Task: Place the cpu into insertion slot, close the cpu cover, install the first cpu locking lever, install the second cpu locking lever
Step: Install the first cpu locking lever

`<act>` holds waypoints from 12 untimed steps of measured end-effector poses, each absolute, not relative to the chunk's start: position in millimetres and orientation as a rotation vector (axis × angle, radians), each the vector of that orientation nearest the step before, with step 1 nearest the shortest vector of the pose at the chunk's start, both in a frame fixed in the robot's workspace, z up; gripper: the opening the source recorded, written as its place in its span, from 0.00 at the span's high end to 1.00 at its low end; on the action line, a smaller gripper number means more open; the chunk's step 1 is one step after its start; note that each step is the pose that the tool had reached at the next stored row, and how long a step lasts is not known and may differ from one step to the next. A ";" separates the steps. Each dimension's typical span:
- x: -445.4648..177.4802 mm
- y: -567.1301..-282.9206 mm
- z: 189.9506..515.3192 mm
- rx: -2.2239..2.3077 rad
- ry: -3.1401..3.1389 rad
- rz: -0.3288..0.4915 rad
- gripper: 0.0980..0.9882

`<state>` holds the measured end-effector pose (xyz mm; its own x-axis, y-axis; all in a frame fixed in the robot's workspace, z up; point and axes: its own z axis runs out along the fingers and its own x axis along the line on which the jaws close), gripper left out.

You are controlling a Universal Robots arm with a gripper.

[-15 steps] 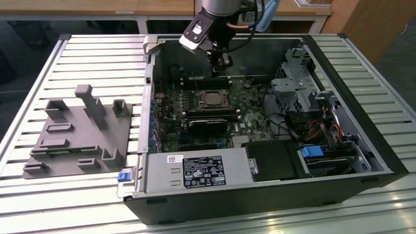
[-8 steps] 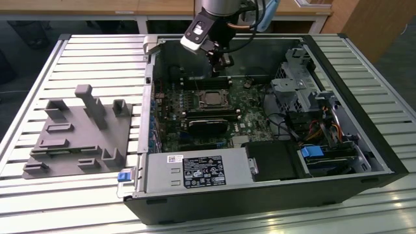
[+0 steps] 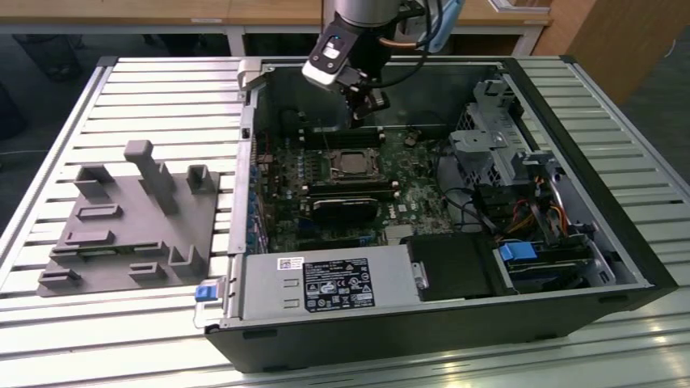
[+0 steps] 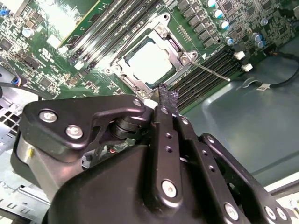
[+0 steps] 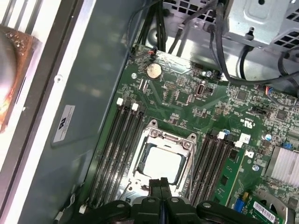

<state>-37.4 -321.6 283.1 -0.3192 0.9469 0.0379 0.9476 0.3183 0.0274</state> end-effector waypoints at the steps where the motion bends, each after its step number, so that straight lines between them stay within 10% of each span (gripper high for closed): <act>1: -37.3 -321.6 283.2 -1.816 -2.544 -0.069 0.99; 12: -37.3 -321.6 283.2 -1.736 -2.598 -0.068 0.99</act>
<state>-37.3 -321.6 283.2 -0.3829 0.9230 0.0378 0.9237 0.3821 0.0273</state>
